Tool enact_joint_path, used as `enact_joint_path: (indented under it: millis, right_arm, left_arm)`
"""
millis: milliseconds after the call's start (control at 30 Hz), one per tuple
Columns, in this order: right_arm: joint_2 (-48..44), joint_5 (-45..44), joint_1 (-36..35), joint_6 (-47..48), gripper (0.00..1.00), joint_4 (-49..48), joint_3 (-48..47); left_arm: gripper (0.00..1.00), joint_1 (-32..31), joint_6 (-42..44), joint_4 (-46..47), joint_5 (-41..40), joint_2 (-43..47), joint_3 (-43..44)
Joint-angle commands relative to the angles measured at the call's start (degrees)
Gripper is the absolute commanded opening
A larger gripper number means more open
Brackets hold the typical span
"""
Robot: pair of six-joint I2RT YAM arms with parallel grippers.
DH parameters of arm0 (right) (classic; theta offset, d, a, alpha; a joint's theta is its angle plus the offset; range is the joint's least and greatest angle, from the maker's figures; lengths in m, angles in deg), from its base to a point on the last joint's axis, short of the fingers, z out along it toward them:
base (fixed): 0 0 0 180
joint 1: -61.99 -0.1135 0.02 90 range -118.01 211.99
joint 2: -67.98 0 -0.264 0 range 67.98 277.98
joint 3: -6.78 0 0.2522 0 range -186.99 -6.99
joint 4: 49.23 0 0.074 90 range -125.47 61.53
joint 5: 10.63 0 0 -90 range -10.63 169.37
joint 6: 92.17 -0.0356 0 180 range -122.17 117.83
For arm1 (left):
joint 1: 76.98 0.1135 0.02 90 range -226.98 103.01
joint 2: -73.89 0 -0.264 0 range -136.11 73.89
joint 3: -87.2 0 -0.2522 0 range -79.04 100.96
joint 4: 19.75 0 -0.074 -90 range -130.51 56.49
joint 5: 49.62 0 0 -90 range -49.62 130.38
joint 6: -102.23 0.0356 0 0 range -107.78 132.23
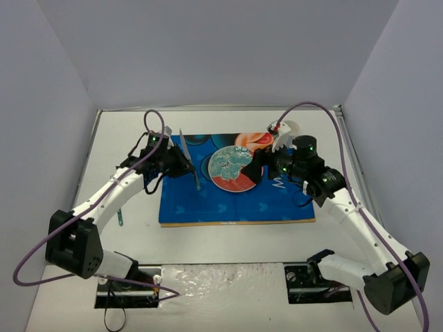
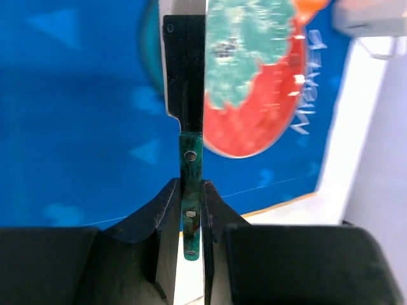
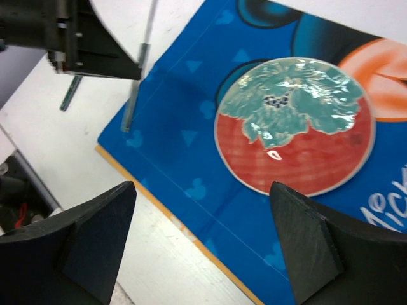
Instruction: Set the dinner table for one person
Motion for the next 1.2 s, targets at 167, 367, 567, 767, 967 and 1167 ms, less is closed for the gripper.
enact_joint_path:
  millis: [167, 367, 567, 767, 967, 1167]
  right_arm:
    - [6.46, -5.28, -11.77, -5.74, 0.7, -9.25, -3.33]
    - [9.35, -11.53, -15.07, -6.03, 0.66, -9.91, -4.06]
    - [9.79, -16.7, -15.33, -5.15, 0.56, -9.38, -3.8]
    - [10.16, -22.06, -15.24, -3.84, 0.47, -8.5, -3.69]
    - [11.06, -24.1, -15.26, -2.93, 0.39, -8.43, -3.15]
    - [12.02, -24.65, -15.24, -2.9, 0.32, -8.59, -2.29]
  left_arm:
    - [0.0, -9.3, -17.8, 19.2, 0.27, -5.11, 5.92]
    - [0.0, -12.91, -21.23, 25.0, 1.47, -8.52, 8.45]
    - [0.0, -14.49, -21.41, 25.28, 1.3, -9.05, 9.76]
    - [0.0, -15.77, -20.94, 25.04, 1.39, -9.35, 10.31]
    - [0.0, -16.91, -20.71, 24.94, 1.56, -10.02, 10.86]
    - [0.0, -17.89, -20.63, 25.22, 1.84, -10.61, 11.84]
